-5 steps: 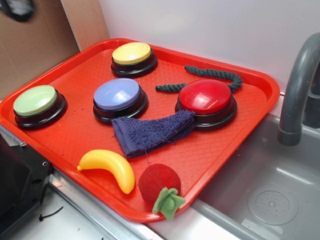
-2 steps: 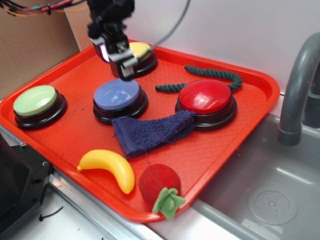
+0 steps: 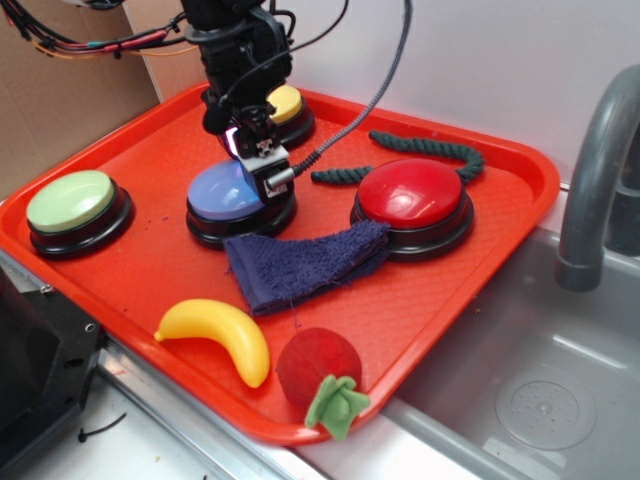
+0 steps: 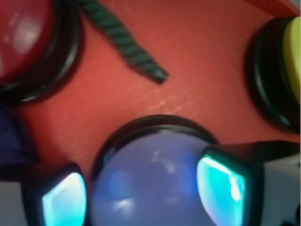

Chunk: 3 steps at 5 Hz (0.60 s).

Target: Push the purple button.

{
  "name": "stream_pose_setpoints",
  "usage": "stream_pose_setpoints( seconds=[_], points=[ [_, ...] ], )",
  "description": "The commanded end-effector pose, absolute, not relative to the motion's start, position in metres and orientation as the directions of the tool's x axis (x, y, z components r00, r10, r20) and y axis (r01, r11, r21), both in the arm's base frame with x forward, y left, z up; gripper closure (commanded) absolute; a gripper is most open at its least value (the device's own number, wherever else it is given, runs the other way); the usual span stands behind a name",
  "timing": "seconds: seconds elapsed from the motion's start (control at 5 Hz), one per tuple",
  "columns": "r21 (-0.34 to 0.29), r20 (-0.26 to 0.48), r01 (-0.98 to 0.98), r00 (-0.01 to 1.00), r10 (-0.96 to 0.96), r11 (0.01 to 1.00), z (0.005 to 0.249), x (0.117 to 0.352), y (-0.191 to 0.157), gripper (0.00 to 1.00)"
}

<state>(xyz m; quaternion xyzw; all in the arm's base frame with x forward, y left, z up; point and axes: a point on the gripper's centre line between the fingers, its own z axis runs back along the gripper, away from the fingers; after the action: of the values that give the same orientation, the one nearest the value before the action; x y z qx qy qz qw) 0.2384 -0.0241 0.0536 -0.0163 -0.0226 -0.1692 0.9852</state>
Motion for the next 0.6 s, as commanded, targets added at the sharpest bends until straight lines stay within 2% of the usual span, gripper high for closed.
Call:
stream_pose_setpoints(
  seconds=[0.0,0.4],
  points=[
    [-0.017,0.008,0.313,0.950,-0.313,0.950,0.045,0.241,-0.018,0.00],
    [0.027,-0.002,0.305,0.952,-0.305,0.952,0.070,0.239,-0.018,0.00]
  ],
)
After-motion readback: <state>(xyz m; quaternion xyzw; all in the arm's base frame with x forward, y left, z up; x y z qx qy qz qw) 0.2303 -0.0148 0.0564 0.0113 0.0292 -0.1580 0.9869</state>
